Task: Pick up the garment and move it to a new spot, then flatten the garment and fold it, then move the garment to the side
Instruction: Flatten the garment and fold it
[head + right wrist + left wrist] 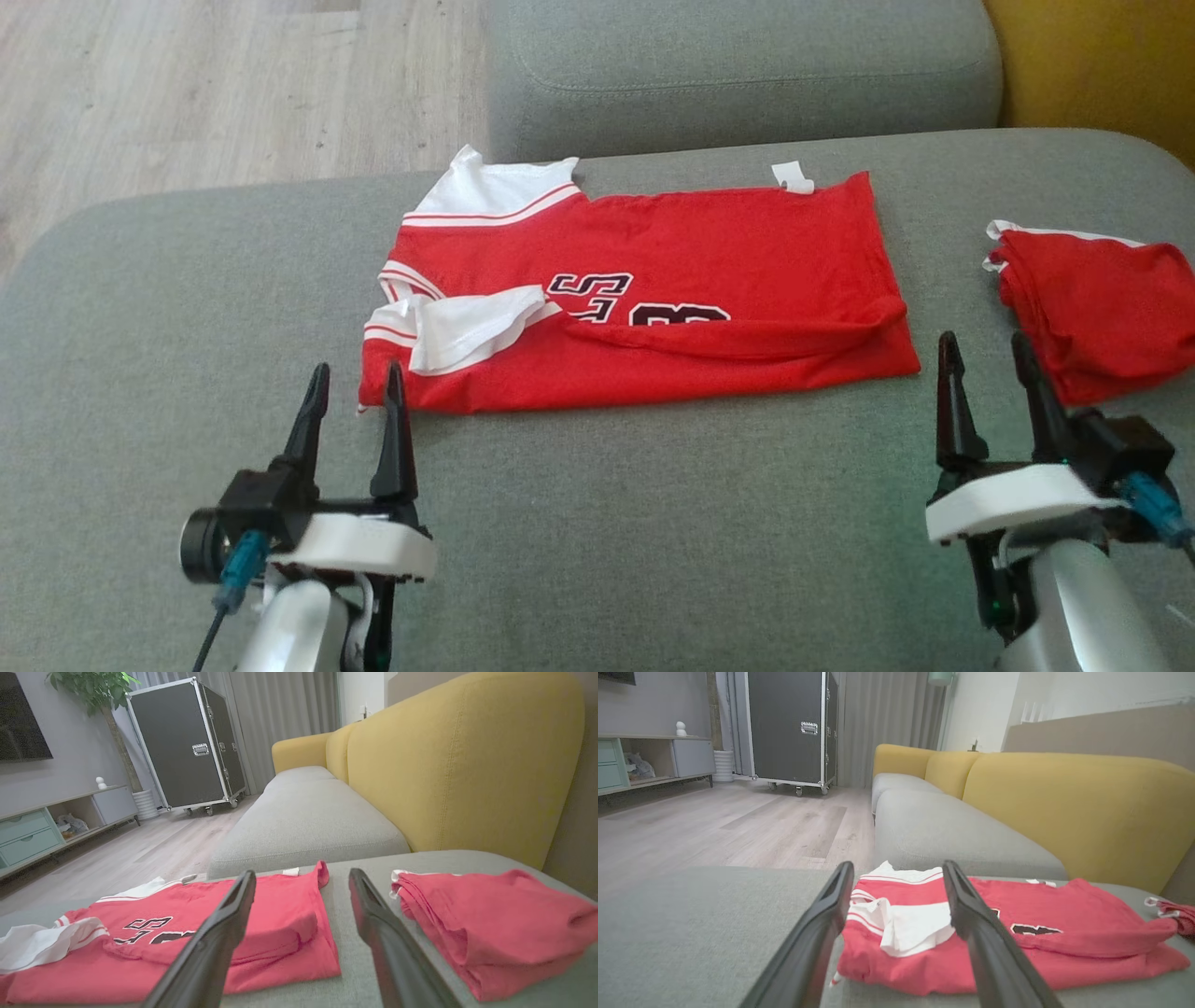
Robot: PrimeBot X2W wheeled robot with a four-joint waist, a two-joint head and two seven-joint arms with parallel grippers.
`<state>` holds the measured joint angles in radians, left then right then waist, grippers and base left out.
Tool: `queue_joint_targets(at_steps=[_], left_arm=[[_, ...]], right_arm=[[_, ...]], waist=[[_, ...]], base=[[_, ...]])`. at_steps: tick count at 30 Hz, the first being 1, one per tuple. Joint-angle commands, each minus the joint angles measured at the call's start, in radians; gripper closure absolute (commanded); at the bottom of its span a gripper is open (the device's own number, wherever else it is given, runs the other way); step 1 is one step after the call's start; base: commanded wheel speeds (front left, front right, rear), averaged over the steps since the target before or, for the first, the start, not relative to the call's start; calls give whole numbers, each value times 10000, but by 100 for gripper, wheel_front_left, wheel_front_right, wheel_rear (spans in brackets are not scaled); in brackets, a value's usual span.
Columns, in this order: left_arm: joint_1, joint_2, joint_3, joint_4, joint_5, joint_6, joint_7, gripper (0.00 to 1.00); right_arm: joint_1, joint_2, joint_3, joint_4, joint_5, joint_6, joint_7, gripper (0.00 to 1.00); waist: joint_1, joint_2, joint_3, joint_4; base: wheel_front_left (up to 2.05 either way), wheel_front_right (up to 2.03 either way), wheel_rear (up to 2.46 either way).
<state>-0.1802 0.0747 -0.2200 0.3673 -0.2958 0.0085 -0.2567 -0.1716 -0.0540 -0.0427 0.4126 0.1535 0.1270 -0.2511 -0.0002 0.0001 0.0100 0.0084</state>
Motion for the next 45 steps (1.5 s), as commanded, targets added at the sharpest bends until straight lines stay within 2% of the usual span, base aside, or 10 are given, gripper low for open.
queue_joint_targets(at_steps=[1, 6, 11, 20, 29, 30, 31, 32, 40, 45], left_arm=[[-544, 5, 474, -218, 124, -40, -50, 0], [-871, -87, 690, 566, 309, -143, -50, 0], [-1662, -92, 715, 2238, 335, -81, 14, 0], [-3369, 275, 1115, 5080, 80, 379, 803, 0], [-4097, 400, 967, 6933, -50, 173, 2013, 0], [-4134, 385, 900, 7086, -41, 86, 2155, 24], [-4167, 371, 836, 7205, -33, -7, 2249, 76], [-4201, 361, 774, 7280, -18, -95, 2268, 100], [-4608, 301, 380, 6728, 277, -312, 439, 100], [-4706, 152, 113, 5690, 461, -594, -15, 100]], right_arm=[[-382, 29, 303, -415, 150, 37, -106, 0], [-534, 34, 598, -515, 345, 37, -106, 0], [-751, 35, 697, -598, 351, 37, -106, 0], [-1092, 36, 965, -679, 432, 37, -106, 0], [-1369, 37, 1068, -724, 563, 37, -106, 0], [-1396, 37, 1095, -676, 580, 37, -106, 0], [-1425, 37, 1150, -557, 557, 37, -106, 0], [-1473, 37, 1193, -412, 498, 37, -97, 0], [-2409, 37, 86, 1730, -313, 37, 1600, 0], [-3324, 37, -68, 3173, -298, 37, 2492, 0]], waist=[[2, -1, 20, -25], [2, -1, 229, -174], [2, -1, 618, -357], [2, -1, 1431, -740], [2, -1, 1753, -907], [2, -1, 1756, -904], [2, -1, 1752, -894], [2, -1, 1741, -875], [2, -1, 1580, -385], [2, -1, 1577, -73]], base=[[0, 0, 0], [0, 0, 0], [0, 0, 0], [0, 0, 0], [0, 0, 0], [0, 0, 0], [0, 0, 0], [0, 0, 0], [0, 0, 0], [0, 0, 0]])
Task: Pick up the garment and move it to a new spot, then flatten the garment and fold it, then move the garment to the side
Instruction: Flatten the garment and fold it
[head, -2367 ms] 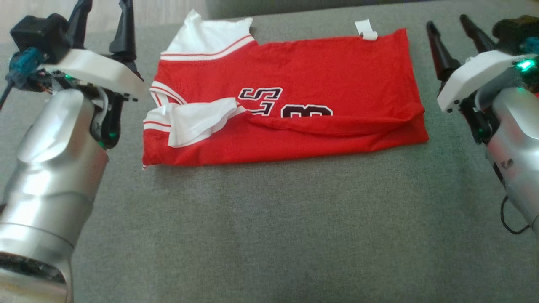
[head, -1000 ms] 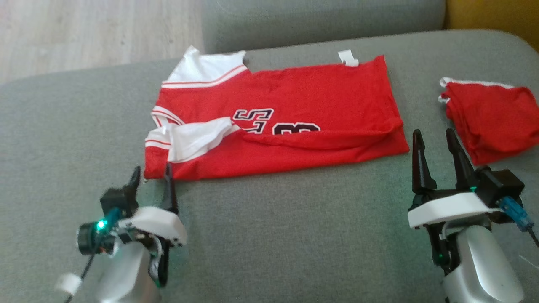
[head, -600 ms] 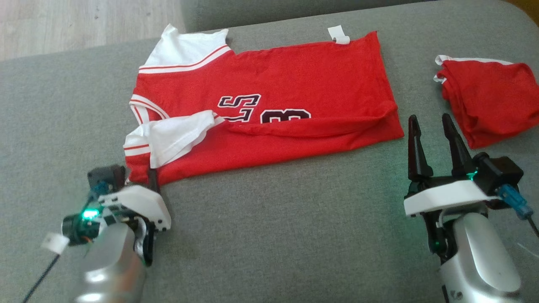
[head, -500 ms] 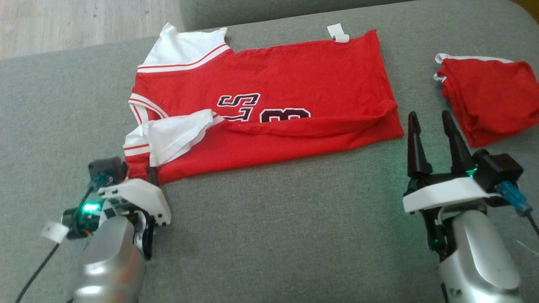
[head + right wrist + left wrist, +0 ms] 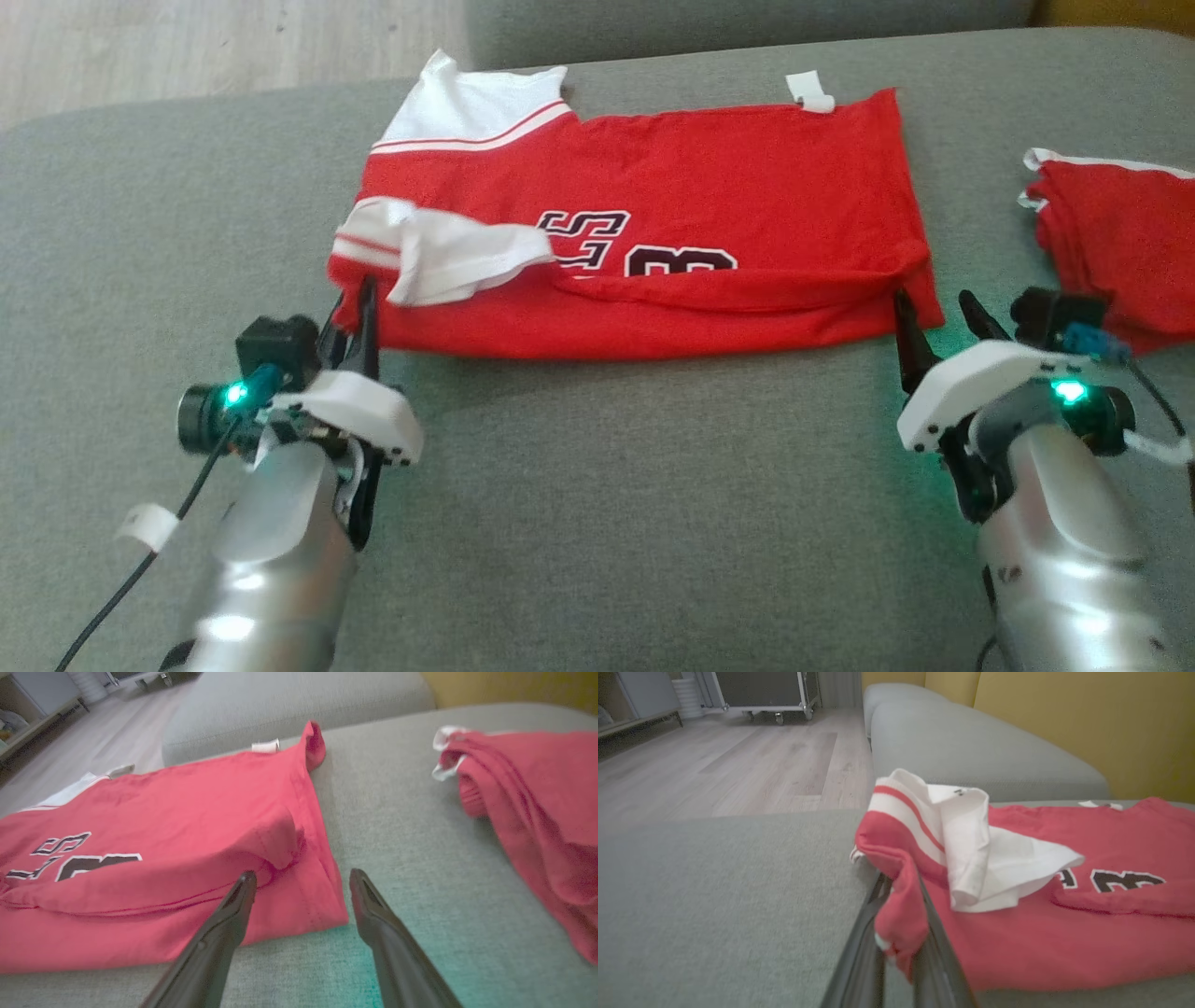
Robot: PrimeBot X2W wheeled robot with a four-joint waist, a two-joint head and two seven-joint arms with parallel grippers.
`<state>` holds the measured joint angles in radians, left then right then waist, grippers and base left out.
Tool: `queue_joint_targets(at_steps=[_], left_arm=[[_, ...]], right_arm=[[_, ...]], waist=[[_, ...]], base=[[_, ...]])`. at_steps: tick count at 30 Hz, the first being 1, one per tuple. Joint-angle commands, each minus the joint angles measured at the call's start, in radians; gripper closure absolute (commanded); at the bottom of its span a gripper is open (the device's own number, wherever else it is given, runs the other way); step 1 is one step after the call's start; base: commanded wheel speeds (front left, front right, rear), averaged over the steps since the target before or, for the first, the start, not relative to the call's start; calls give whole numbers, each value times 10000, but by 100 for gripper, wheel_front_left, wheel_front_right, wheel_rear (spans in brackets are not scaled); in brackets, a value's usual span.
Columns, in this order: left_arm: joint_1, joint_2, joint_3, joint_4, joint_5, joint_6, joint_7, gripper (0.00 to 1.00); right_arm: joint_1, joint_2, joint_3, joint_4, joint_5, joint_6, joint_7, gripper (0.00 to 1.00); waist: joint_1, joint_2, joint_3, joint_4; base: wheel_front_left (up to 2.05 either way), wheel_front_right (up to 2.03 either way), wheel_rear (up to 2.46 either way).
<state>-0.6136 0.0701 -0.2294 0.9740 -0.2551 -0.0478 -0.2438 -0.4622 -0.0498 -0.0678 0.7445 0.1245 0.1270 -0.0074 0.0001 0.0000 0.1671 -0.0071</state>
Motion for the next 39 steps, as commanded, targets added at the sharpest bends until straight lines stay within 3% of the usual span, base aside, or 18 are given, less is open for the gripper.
queue_joint_targets(at_steps=[1, 7, 14, 15, 16, 17, 27, 35, 39], left_arm=[[-348, 170, 159, -596, 80, -83, -159, 100], [-34, 58, -1, -1709, 212, -138, -176, 100], [75, -21, -192, -1950, 237, -182, -178, 100], [70, -27, -201, -1920, 225, -181, -178, 100], [62, -30, -213, -1873, 221, -177, -178, 100], [52, -29, -219, -1813, 217, -171, -178, 100], [330, 205, -113, -1162, 79, -110, -179, 100], [1017, 312, -85, -780, -114, -184, -179, 100], [1545, 430, -149, -721, -197, -247, -131, 100]], right_arm=[[-608, -5, 96, 184, 41, 37, 231, 0], [-1637, -5, -787, 1781, -1349, 37, 947, 0], [-2364, -5, -1791, 2788, -3049, 37, 1417, 0], [-2448, -5, -1804, 2949, -3124, 37, 1486, 16], [-2524, -5, -1809, 3056, -3222, 37, 1491, 90], [-2593, -5, -1802, 3141, -3336, 37, 1489, 100], [-3065, -94, -1668, 3750, -3122, 37, 1190, 100], [-2632, -377, -1236, 4338, -1892, 37, 1150, 100], [-2064, -355, -529, 4467, -1020, 37, 1221, 100]], waist=[[-1, 0, 13, 135], [-1, 0, 154, 371], [-1, 0, 340, 600], [-1, 0, 354, 621], [-1, 0, 364, 636], [-1, 0, 363, 645], [-1, 0, -255, 412], [-1, 0, -1250, 183], [-1, 0, -1866, 116]], base=[[0, 0, 0], [0, 0, 0], [0, 0, 0], [0, 0, 0], [0, 0, 0], [0, 0, 0], [0, 0, 0], [0, 0, 0], [0, 0, 0]])
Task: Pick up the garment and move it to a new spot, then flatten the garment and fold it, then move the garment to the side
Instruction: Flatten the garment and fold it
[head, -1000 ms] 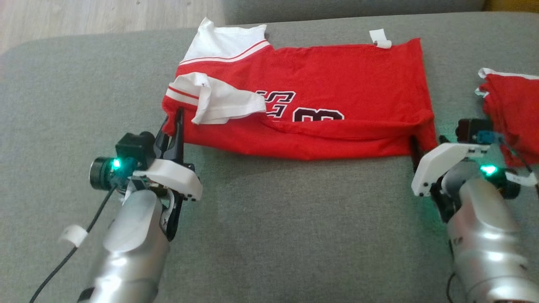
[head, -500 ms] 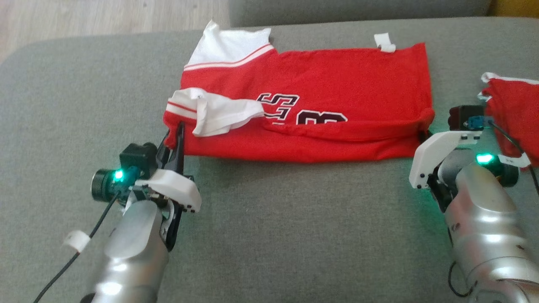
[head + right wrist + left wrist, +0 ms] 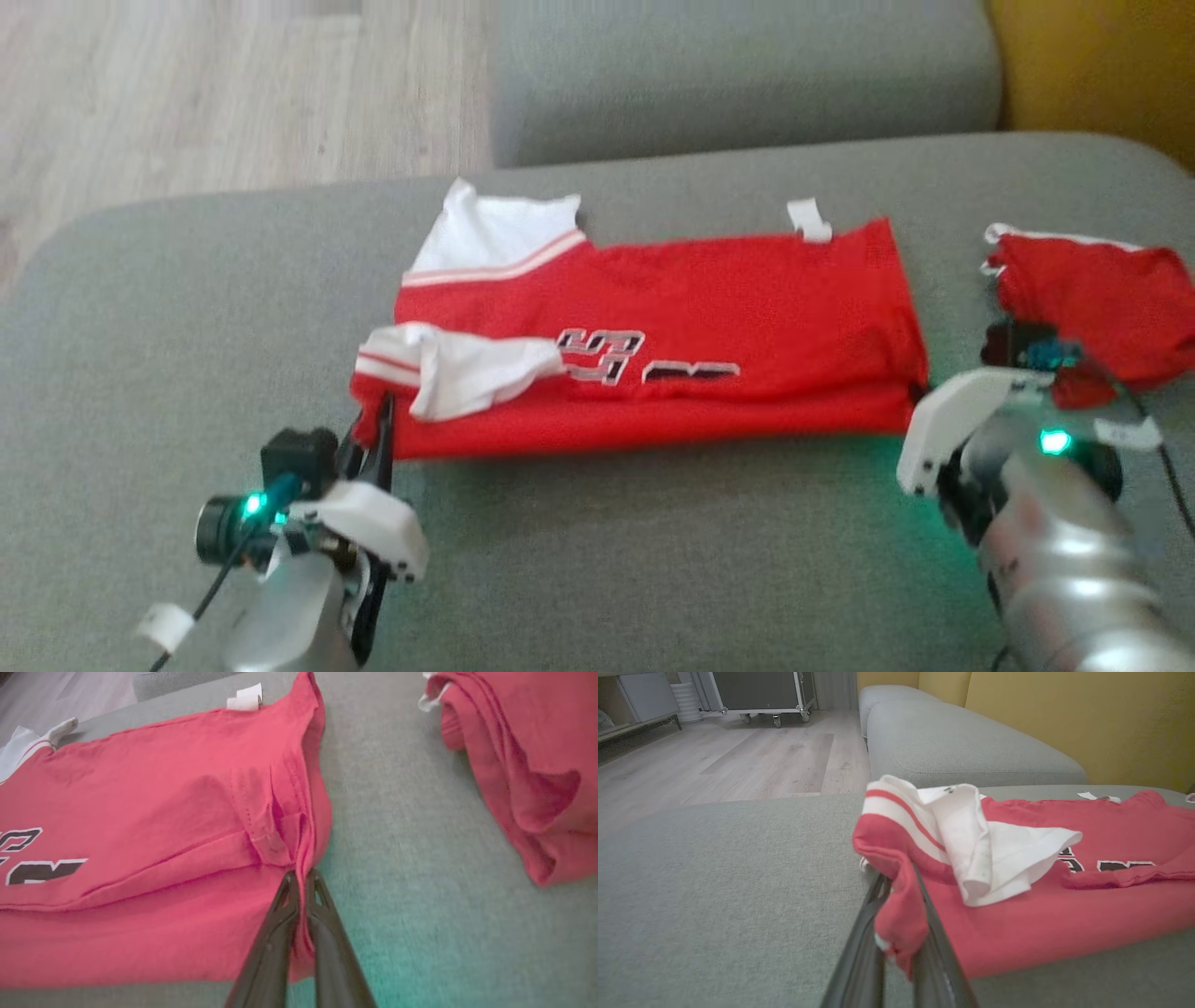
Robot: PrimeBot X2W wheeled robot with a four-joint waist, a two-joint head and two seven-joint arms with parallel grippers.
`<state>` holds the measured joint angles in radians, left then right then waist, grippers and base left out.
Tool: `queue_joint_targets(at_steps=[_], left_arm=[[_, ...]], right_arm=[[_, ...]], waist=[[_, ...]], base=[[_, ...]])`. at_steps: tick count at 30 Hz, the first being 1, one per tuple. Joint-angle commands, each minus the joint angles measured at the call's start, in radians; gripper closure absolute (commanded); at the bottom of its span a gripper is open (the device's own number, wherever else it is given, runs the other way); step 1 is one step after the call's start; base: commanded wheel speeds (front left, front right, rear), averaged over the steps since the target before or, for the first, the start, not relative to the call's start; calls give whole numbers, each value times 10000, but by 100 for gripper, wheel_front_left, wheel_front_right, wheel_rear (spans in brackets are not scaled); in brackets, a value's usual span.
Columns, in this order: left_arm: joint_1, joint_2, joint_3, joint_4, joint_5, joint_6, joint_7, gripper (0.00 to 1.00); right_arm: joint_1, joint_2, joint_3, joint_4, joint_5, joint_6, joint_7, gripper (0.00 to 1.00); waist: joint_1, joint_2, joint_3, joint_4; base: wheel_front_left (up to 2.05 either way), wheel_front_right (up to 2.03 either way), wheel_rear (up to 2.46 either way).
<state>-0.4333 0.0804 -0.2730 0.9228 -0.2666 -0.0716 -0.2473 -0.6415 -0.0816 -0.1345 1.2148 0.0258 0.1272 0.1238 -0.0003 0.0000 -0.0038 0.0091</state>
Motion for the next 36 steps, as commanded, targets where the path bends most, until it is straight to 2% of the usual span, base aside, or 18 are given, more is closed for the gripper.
queue_joint_targets(at_steps=[1, 7, 12, 19, 20, 21, 22, 27, 31, 33, 36], left_arm=[[-156, 340, 255, -216, -92, -25, -26, 100], [586, 455, 1, -349, -192, -195, 631, 100], [1224, 540, -94, -833, -340, -219, 1231, 100], [1789, 706, -164, -1774, -448, -79, 1867, 100], [1851, 712, -178, -1893, -457, -47, 1935, 100], [1906, 721, -183, -2006, -469, -13, 1989, 70], [1953, 732, -186, -2117, -478, 27, 2030, 0], [2074, 785, -101, -2706, -557, 263, 2049, 0], [2020, 866, 86, -3300, -572, 491, 1584, 0], [1942, 902, 310, -3796, -643, 585, 912, 0], [1805, 935, 564, -4558, -737, 477, 154, 0]], right_arm=[[-146, -28, 319, -252, 167, 35, -33, 100], [779, -126, 1513, -809, 1396, 35, 497, 100], [1725, -439, 2383, -1911, 2474, 35, 1098, 100], [2826, -998, 2864, -3694, 3519, 35, 1794, 100], [2935, -1037, 2832, -3934, 3607, 35, 1806, 87], [3044, -1039, 2738, -4149, 3733, 35, 1810, 0], [3138, -1011, 2575, -4322, 3889, 35, 1834, 0], [3495, -1013, 2078, -5226, 3940, 35, 1696, 0], [3623, -1002, 1871, -5975, 3878, 35, 1325, 0], [3681, -1002, 1798, -6586, 3757, 35, 821, 0], [3757, -1046, 1848, -7576, 3473, 35, -275, 0]], waist=[[3, 0, -240, -50], [3, 0, -680, -117], [3, 0, -898, -174], [3, 0, -906, -246], [3, 0, -894, -259], [3, 0, -877, -270], [3, 0, -854, -280], [3, 0, -704, -281], [3, 0, -600, -293], [3, 0, -515, -319], [3, 0, -370, -380]], base=[[0, 0, 0], [0, 0, 0], [0, 0, 0], [0, 0, 0], [0, 0, 0], [0, 0, 0], [0, 0, 0], [0, 0, 0], [0, 0, 0], [0, 0, 0], [0, 0, 0]])
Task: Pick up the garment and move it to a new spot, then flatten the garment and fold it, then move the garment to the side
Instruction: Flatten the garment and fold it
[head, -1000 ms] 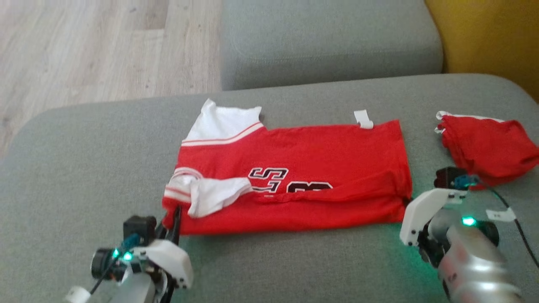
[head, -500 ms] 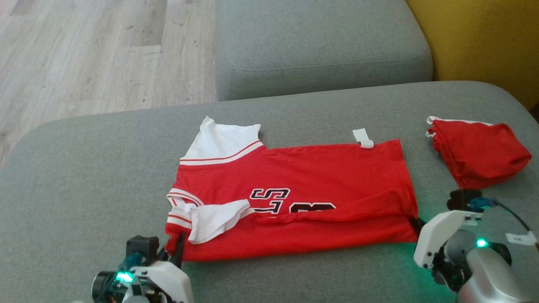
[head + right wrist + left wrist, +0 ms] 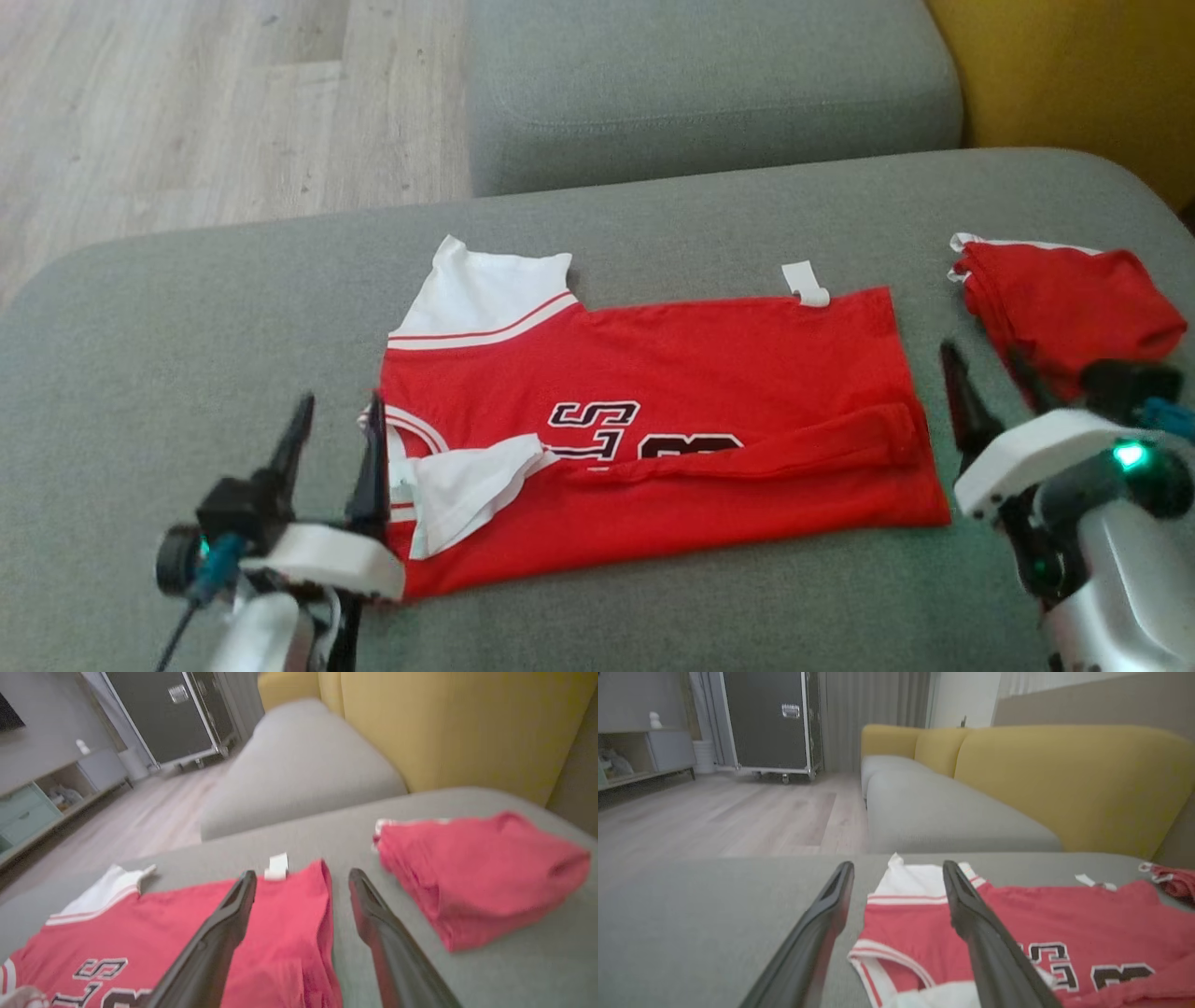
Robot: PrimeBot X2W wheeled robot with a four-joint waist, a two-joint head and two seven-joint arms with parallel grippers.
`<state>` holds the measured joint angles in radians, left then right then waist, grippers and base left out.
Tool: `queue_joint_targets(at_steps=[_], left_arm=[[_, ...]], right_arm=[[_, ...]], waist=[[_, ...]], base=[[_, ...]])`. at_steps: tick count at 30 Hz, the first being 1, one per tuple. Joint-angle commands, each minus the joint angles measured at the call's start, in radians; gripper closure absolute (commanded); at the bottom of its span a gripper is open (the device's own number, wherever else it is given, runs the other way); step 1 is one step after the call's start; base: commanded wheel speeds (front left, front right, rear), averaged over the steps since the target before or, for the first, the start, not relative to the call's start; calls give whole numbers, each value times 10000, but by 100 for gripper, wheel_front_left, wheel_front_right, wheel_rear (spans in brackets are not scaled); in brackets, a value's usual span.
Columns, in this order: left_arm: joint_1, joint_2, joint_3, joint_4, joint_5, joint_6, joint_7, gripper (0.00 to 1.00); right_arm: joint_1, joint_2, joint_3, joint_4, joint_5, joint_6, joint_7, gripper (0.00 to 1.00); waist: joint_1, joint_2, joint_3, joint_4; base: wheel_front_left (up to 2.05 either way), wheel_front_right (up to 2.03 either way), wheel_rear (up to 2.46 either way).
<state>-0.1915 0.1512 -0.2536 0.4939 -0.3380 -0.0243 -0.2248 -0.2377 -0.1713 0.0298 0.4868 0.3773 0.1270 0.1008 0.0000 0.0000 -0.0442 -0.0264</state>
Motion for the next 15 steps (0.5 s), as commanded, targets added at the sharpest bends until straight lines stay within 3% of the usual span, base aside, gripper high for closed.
queue_joint_targets(at_steps=[1, 8, 11, 15], left_arm=[[-656, 215, 458, -573, -40, -45, -204, 0], [-587, -257, 1399, -2856, 89, -401, -364, 0], [-672, -370, 1410, -2859, 322, -564, -366, 0], [-1766, 35, 922, -1899, 799, -793, -201, 0]], right_arm=[[-248, -138, 201, -586, -128, 37, -444, 0], [78, 314, 72, -1814, -827, 37, -2499, 0], [45, 507, -11, -1957, -1135, 37, -2743, 0], [-315, 584, -87, -2084, -1432, 37, -2705, 0]], waist=[[0, 0, 84, -47], [0, 0, 537, -290], [0, 0, 846, -425], [0, 0, 1434, -585]], base=[[0, 0, 0], [0, 0, 0], [0, 0, 0], [0, 0, 0]])
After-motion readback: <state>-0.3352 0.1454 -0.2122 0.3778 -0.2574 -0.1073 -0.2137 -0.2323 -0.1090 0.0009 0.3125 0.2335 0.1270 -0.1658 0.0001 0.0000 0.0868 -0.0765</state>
